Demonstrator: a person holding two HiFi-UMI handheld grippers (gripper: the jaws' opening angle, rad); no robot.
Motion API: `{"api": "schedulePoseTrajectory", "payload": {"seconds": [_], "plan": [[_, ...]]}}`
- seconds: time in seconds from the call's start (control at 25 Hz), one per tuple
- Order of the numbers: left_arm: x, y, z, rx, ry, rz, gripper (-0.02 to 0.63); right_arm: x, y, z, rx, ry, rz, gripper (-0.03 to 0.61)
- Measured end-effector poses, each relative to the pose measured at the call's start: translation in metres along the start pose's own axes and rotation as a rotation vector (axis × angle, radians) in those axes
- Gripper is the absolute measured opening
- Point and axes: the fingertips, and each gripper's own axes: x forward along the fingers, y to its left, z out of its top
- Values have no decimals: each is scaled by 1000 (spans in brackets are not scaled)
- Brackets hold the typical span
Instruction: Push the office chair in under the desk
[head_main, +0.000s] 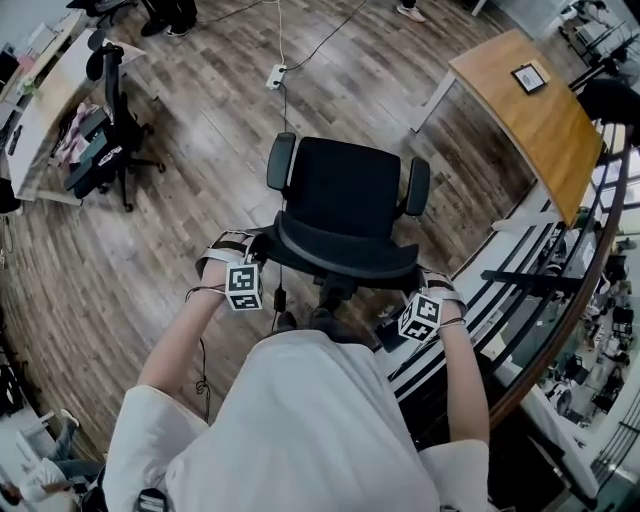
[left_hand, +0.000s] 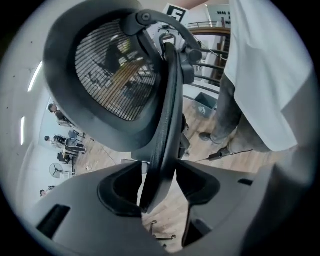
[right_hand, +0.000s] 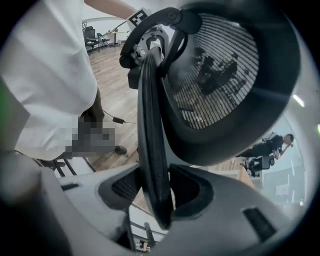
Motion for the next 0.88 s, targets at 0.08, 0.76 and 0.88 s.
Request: {"api": "schedulePoseTrajectory", "payload": {"seconds": [0.08,0.76,0.88], "plan": [[11,-1,2,26,20,-5,206,12,1,-1,-24,8,4,153],[41,4,6,84,61,49,112,34,-4,-3,-116,20,-41,129],[42,9,7,74,64,59,115,33,-10,-3,-115,14,-45,127]]}}
